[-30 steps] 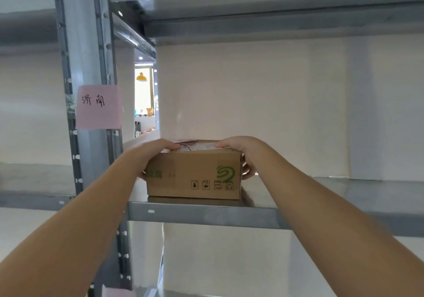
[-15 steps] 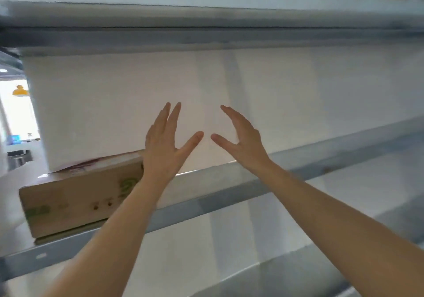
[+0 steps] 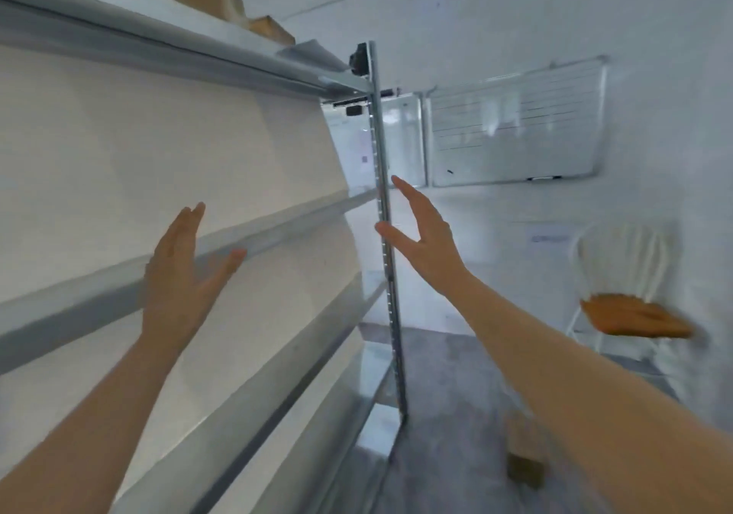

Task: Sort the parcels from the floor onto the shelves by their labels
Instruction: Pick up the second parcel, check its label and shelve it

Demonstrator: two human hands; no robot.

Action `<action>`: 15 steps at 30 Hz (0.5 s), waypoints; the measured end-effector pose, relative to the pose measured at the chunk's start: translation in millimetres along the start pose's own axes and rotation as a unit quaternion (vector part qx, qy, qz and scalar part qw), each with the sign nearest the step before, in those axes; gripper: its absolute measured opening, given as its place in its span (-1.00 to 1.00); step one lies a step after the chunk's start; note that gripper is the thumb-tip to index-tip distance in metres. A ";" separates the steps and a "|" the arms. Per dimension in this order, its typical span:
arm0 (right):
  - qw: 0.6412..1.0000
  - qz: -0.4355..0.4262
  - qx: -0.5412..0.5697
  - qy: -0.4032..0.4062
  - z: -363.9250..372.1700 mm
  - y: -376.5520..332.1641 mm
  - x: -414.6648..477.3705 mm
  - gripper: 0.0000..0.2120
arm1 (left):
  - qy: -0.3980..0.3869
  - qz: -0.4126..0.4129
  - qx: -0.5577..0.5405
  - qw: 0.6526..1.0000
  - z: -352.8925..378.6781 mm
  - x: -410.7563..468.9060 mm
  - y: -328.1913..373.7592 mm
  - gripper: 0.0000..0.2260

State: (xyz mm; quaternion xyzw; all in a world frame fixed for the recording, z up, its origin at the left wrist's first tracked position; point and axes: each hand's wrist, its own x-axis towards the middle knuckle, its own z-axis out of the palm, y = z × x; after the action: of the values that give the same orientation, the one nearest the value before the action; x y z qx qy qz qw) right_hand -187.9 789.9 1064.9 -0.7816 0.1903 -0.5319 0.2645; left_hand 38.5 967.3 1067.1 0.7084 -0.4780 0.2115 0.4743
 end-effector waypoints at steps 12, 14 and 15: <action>0.950 0.166 -0.258 0.065 -225.4 227.3 -25.8 -0.29 | -0.211 0.029 -0.171 0.962 374.0 0.7 118.6 -0.31; 0.928 0.192 -0.317 0.043 -240.4 260.0 -19.4 -0.20 | -0.237 0.045 -0.146 0.959 425.9 5.6 131.5 -0.30; 0.917 0.208 -0.339 0.033 -246.1 277.8 -14.5 -0.17 | -0.250 0.055 -0.139 0.957 452.3 9.9 136.4 -0.30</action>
State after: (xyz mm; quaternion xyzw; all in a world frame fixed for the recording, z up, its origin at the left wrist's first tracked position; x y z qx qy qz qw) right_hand -427.1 527.5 955.6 -0.7489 0.5264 -0.3942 0.0816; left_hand -146.3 554.5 930.3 0.6383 -0.6443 -0.0147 0.4209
